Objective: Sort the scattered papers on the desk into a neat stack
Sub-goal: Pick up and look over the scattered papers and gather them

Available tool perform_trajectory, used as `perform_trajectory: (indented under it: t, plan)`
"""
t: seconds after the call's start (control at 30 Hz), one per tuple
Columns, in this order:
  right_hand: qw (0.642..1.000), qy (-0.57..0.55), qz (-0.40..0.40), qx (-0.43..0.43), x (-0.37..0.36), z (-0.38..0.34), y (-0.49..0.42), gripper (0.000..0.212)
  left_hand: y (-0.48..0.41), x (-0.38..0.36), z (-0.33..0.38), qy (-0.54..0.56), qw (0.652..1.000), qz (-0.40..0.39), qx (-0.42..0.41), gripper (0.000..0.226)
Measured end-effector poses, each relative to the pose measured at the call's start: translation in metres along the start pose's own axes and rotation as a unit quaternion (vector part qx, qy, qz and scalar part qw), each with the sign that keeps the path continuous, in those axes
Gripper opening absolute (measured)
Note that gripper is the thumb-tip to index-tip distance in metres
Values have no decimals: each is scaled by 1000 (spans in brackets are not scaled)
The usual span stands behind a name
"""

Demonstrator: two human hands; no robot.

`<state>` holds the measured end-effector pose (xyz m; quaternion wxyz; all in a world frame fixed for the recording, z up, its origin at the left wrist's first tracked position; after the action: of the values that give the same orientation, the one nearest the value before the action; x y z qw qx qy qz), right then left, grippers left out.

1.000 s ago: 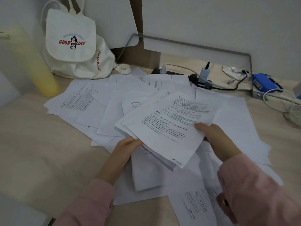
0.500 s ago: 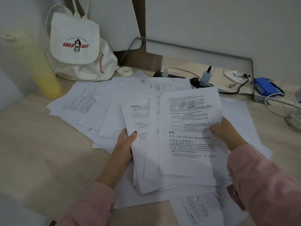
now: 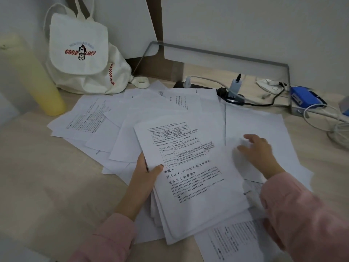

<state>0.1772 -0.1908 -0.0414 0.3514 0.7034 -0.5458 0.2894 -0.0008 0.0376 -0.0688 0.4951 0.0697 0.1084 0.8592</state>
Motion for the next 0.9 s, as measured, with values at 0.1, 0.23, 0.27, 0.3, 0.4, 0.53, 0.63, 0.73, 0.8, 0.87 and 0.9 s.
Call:
perform_trajectory:
  t: [0.1,0.23,0.27,0.3,0.4,0.53,0.63,0.73,0.8,0.87,0.9]
  plan:
    - [995,35,35,-92,32,40,1,59,0,-5,1,-22,1000,11,-11,41]
    - [980,63,62,-180,56,77,9,77,0,-10,2,-56,998,23,-19,42]
    - [978,66,70,-185,58,81,10,79,0,-11,2,-66,997,24,-19,42]
    - [976,66,78,-191,59,83,10,80,0,-11,1,-75,997,24,-18,41]
    - [975,43,76,-205,59,86,7,81,1,-12,1,-88,996,27,-17,41]
    - [975,-16,51,-217,58,89,2,78,2,-11,4,-75,997,22,-18,39]
    - [983,-22,61,-173,57,87,6,57,3,-10,4,-58,998,20,-23,40]
    - [987,-19,118,-112,62,82,12,33,4,-10,3,-51,998,18,-25,43]
    - [984,-32,159,-75,68,73,19,25,3,-9,2,-50,998,16,-27,42]
    - [978,-47,198,-47,76,60,26,27,3,-9,1,-50,998,16,-28,43]
    - [974,-52,219,-37,80,52,29,28,3,-9,0,-50,998,15,-29,45]
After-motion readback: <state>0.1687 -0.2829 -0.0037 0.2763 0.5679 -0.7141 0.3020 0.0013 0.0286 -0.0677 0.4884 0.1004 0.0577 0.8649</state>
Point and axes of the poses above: each hand's wrist, its own y-axis away from the middle knuckle, its own x-axis out of the back of the hand, z = x × y, the point moved 1 cm from there along -y, towards the middle knuckle, and after that the axes turned 3 degrees about -z, right-handed, at the moved point
